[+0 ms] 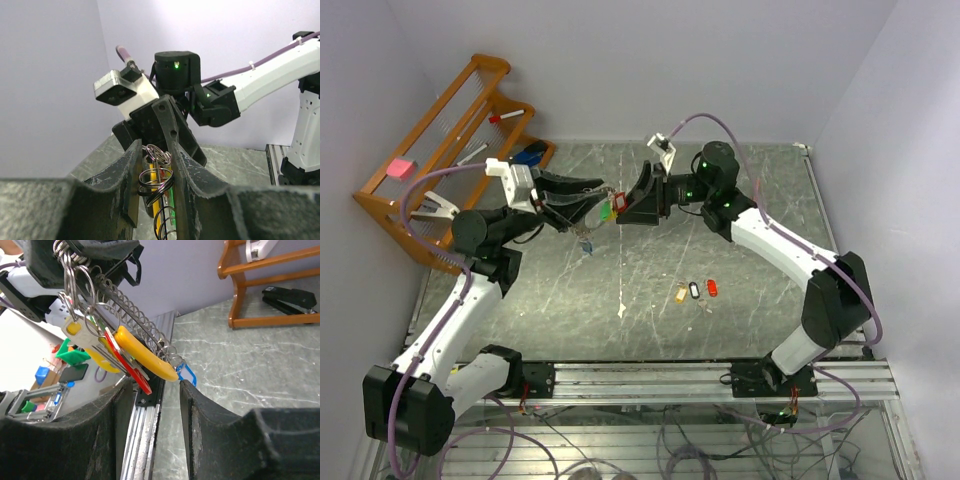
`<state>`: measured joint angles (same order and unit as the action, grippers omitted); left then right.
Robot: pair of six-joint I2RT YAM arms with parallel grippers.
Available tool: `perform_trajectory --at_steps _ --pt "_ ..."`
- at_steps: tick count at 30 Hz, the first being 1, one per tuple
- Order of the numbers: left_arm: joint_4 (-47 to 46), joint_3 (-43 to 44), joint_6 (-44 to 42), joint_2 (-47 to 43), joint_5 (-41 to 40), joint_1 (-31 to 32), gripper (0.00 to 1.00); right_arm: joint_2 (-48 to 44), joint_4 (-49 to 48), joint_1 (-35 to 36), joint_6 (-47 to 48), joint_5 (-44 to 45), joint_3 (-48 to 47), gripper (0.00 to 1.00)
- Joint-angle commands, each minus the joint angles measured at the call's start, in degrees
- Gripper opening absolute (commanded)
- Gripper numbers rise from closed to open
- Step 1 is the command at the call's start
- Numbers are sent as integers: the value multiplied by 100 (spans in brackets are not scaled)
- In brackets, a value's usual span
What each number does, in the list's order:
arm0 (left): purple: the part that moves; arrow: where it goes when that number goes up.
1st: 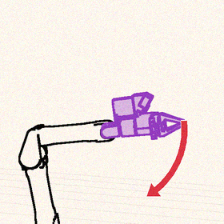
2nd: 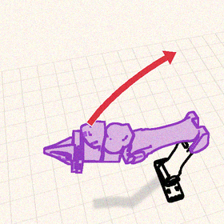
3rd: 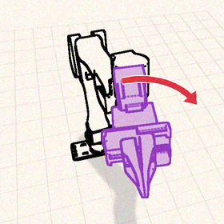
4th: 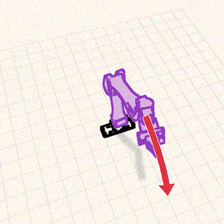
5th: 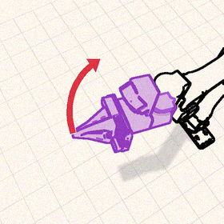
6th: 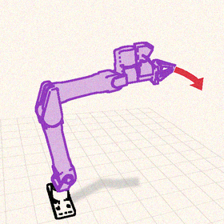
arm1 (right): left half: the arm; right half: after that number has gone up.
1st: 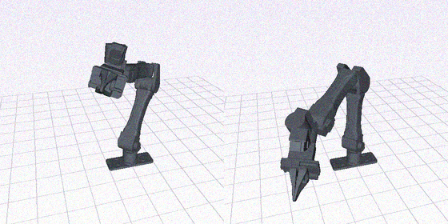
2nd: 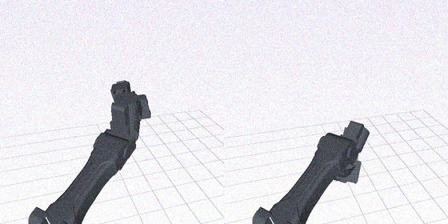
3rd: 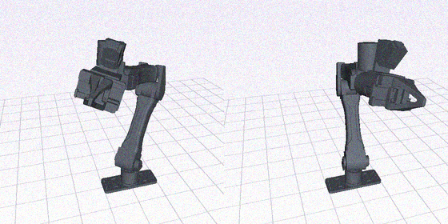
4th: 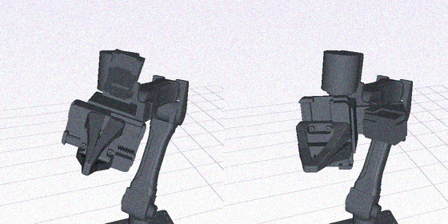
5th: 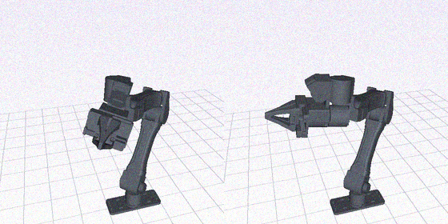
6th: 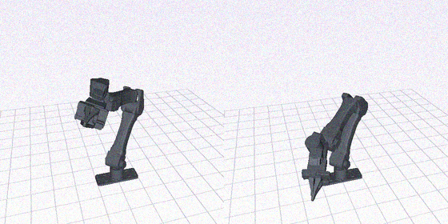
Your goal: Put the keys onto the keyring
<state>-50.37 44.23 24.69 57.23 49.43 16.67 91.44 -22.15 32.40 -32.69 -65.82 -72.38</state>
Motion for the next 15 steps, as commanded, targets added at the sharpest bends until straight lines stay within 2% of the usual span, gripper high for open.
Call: perform_trajectory --at_steps 1,15 --pt "-420 0 142 -8 -292 56 7 183 -1233 71 -512 160 213 43" --pt "-436 -19 283 -34 -495 54 7 518 -2950 160 -1445 374 401 40"
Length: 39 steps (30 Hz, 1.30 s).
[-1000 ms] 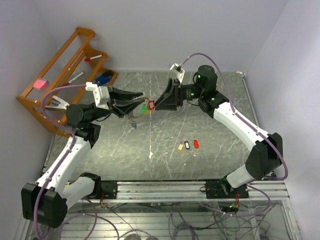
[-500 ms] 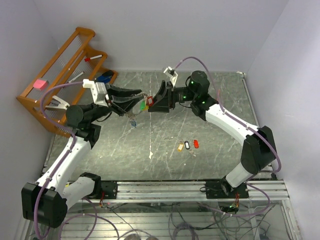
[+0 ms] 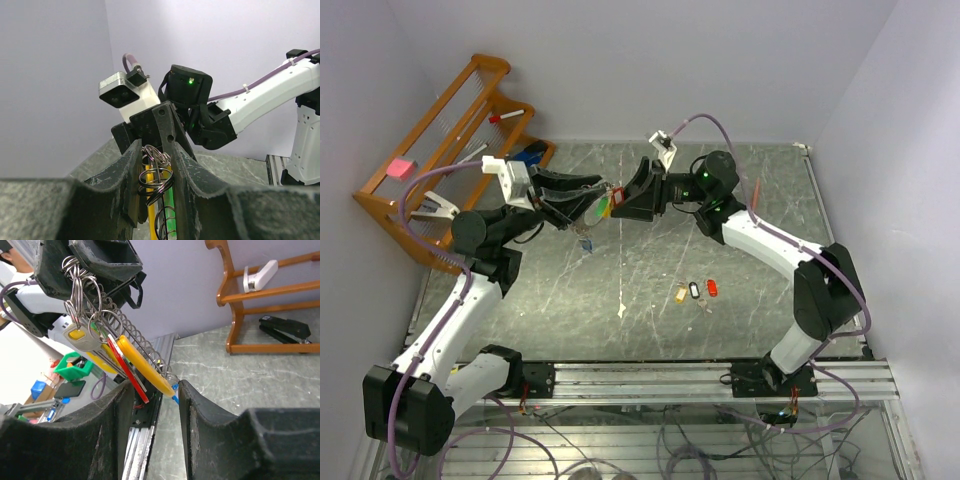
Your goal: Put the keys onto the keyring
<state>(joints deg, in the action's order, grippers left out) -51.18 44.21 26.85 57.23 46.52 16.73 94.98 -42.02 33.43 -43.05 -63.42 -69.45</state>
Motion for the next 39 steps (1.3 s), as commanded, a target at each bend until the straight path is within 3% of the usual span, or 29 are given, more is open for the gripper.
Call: perform_trajectory --at_steps 1,6,16,26,39 --pt "-358 -17 72 -42 -216 47 7 208 -1132 71 -508 136 115 40" --pt "-384 -26 128 -43 -283 49 7 405 -1832 99 -1018 150 97 30" --pt "-345 -78 108 -72 -303 47 7 491 -1827 119 -1162 88 12 3" --pt "-233 -96 -13 -85 -123 49 7 418 -1703 89 -1293 -110 -87 0" --pt "-56 -20 -223 -66 683 50 7 291 -1839 -141 -1774 -520 -189 0"
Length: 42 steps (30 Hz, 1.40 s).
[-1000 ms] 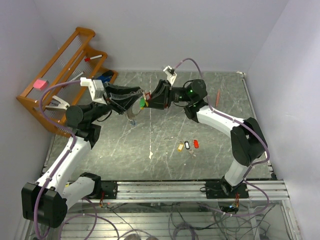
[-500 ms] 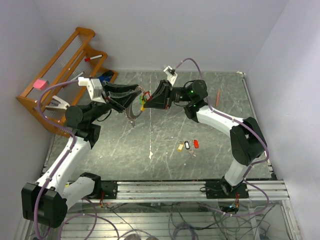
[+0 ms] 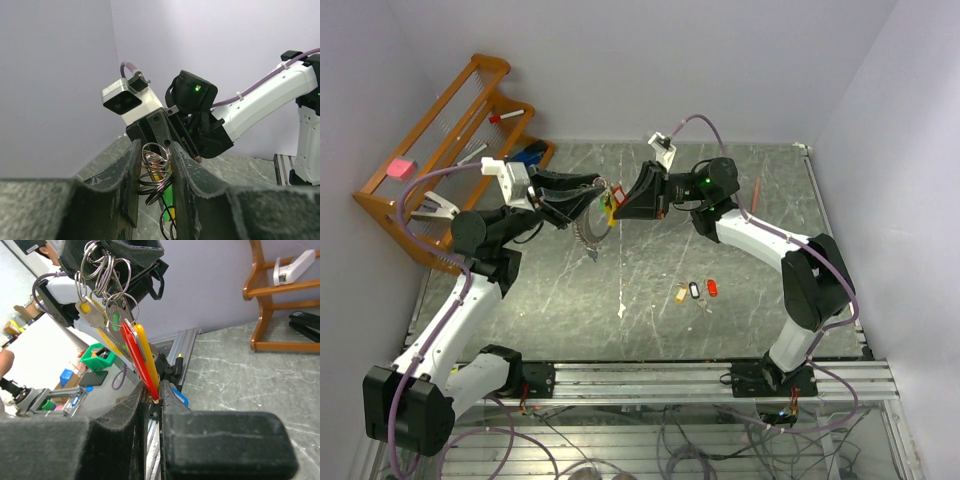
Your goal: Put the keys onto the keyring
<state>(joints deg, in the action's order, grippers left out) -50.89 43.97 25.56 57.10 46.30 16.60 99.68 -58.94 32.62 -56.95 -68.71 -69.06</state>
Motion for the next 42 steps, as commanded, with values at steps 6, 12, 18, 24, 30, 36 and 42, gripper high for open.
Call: perform_trajectory --at_steps 6,12,18,24,30,36,42 --pt "112 114 -279 -27 1052 63 7 -186 -256 -104 -581 -123 -264 0" --pt "309 208 -481 6 1301 61 7 -147 -626 -166 -1057 -320 -285 0" --pt "463 276 -611 7 1487 58 7 -3 -1290 -238 -1789 -590 -338 0" --pt "434 275 -589 -12 1533 56 7 217 -2149 -315 -2735 -849 -517 0" --pt "36 202 -390 -18 1421 63 7 246 -2385 -330 -2967 -864 -392 0" --pt "219 253 -538 -39 1546 60 7 242 -2374 -335 -3048 -1068 -303 0" --pt "148 266 -570 -40 1950 58 7 708 -4110 -345 -4792 -1429 -689 0"
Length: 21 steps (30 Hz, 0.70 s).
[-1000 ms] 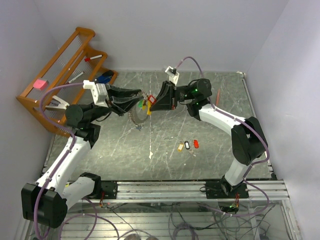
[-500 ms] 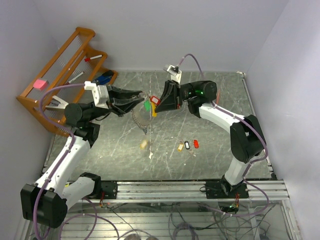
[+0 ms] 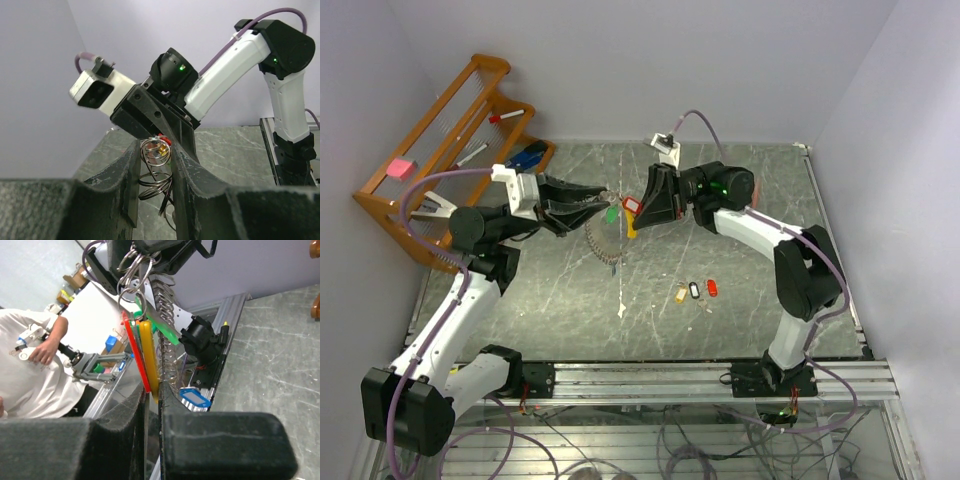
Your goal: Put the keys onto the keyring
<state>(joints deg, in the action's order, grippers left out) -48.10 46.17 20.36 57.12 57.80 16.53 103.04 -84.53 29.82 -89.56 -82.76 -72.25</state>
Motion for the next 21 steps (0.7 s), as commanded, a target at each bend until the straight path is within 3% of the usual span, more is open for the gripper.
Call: perform_trajectory --at_steps 1,14,19,21 --pt "-48 60 -118 -52 870 69 7 521 -1939 -77 -2073 -57 -526 0" --pt "1881 355 -1884 -353 942 76 7 401 -1988 -133 -2402 -403 -556 0" --pt "2345 455 -2325 -474 853 78 7 269 -1988 -369 -2416 -453 -440 12" --pt "2668 507 -2660 -527 850 78 7 231 -1987 -444 -2441 -512 -393 23"
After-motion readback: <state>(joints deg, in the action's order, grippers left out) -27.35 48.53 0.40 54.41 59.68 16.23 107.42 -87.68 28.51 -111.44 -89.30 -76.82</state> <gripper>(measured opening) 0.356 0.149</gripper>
